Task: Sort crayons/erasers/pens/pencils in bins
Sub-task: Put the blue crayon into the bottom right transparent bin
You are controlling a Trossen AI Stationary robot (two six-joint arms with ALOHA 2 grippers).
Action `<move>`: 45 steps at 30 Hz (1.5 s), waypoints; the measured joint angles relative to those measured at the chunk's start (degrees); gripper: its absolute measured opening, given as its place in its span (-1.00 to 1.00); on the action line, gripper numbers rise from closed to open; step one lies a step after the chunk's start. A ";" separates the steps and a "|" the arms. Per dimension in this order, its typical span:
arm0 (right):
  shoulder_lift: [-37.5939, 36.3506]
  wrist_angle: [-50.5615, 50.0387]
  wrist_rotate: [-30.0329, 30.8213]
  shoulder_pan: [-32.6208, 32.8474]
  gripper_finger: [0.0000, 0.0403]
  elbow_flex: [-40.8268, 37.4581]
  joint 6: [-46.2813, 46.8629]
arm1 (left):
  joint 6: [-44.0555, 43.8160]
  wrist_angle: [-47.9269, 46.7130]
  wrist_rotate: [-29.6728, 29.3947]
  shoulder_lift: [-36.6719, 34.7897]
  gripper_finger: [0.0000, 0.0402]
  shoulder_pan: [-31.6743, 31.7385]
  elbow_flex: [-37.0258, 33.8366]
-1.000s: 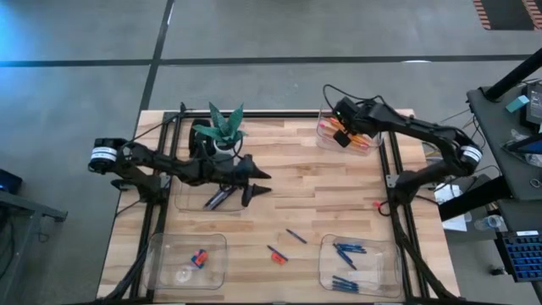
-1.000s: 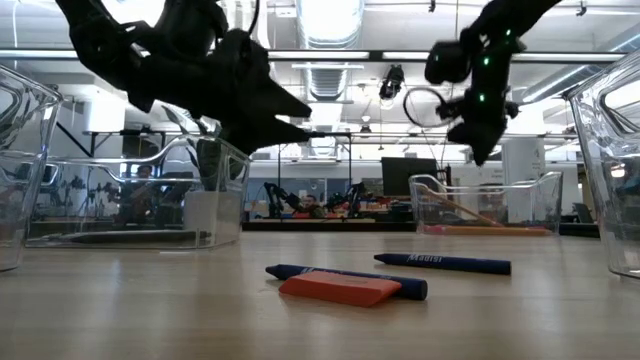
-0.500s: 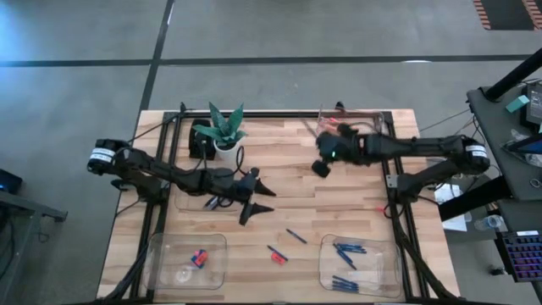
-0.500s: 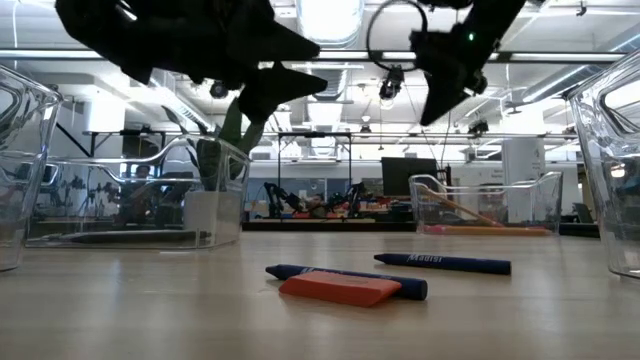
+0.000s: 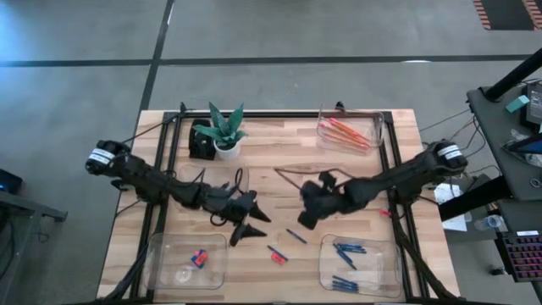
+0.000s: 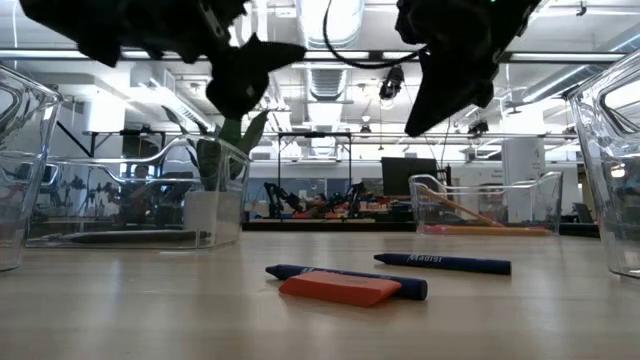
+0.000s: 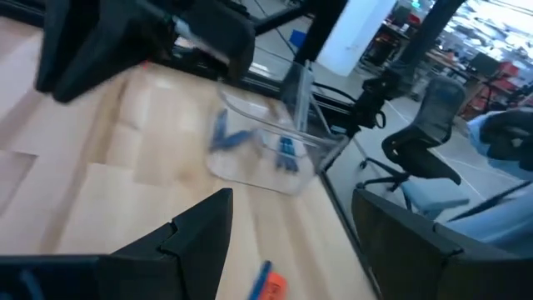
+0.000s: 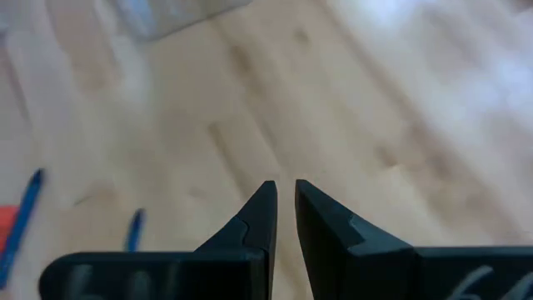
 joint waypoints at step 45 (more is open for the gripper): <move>33.37 -19.54 -19.05 5.39 -0.30 30.11 14.95 | -6.02 0.16 -24.49 0.00 0.16 -21.27 0.00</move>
